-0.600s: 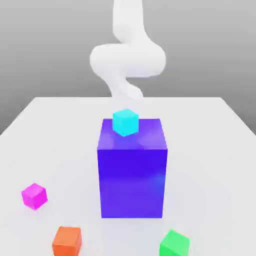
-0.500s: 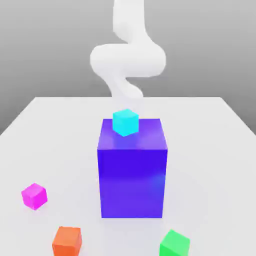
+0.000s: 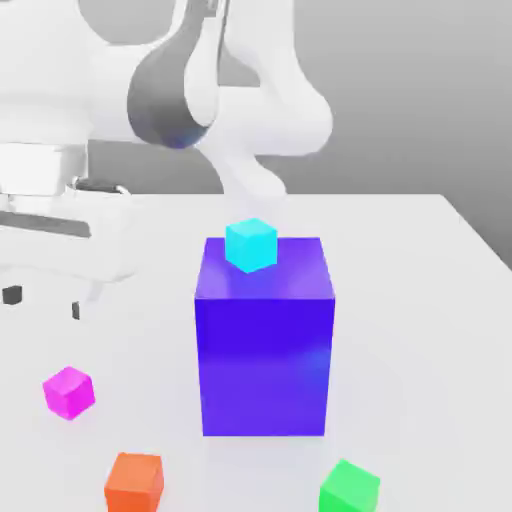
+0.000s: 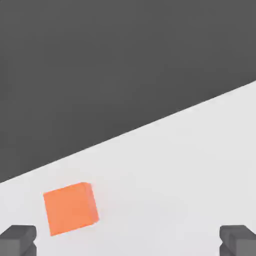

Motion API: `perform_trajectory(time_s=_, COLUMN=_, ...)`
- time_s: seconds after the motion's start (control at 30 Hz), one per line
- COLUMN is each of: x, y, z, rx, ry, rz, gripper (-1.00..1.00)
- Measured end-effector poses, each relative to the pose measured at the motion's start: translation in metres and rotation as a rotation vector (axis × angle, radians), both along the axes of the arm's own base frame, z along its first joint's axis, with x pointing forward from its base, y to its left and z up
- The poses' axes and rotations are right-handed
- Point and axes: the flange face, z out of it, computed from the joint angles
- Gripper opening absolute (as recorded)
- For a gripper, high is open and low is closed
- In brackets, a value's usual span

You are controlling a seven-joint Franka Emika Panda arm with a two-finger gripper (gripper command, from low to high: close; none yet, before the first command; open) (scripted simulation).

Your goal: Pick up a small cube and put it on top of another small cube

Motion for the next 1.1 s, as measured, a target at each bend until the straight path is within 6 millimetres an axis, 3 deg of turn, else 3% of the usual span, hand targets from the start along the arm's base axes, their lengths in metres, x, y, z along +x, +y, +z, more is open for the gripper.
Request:
perform_trajectory(time_s=0.17, x=-0.057, y=-0.026, z=-0.090, rx=0.044, ry=0.138, rz=-0.092, gripper=0.00)
perform_trajectory(time_s=0.33, x=-0.064, y=-0.029, z=-0.147, rx=0.048, ry=0.157, rz=-0.100, gripper=0.00)
perform_trajectory(time_s=0.37, x=-0.065, y=-0.028, z=-0.157, rx=0.049, ry=0.157, rz=-0.101, gripper=-1.00)
perform_trajectory(time_s=0.6, x=-0.065, y=-0.028, z=-0.159, rx=0.050, ry=0.158, rz=-0.101, gripper=-1.00)
perform_trajectory(time_s=0.8, x=-0.062, y=-0.025, z=-0.103, rx=0.050, ry=0.157, rz=-0.093, gripper=-1.00)
perform_trajectory(time_s=0.87, x=-0.024, y=0.008, z=-0.094, rx=0.046, ry=0.160, rz=0.000, gripper=-1.00)
perform_trajectory(time_s=0.97, x=0.033, y=0.078, z=-0.082, rx=0.036, ry=0.165, rz=0.162, gripper=-1.00)
perform_trajectory(time_s=1.1, x=0.078, y=0.175, z=-0.069, rx=0.021, ry=0.168, rz=0.346, gripper=-1.00)
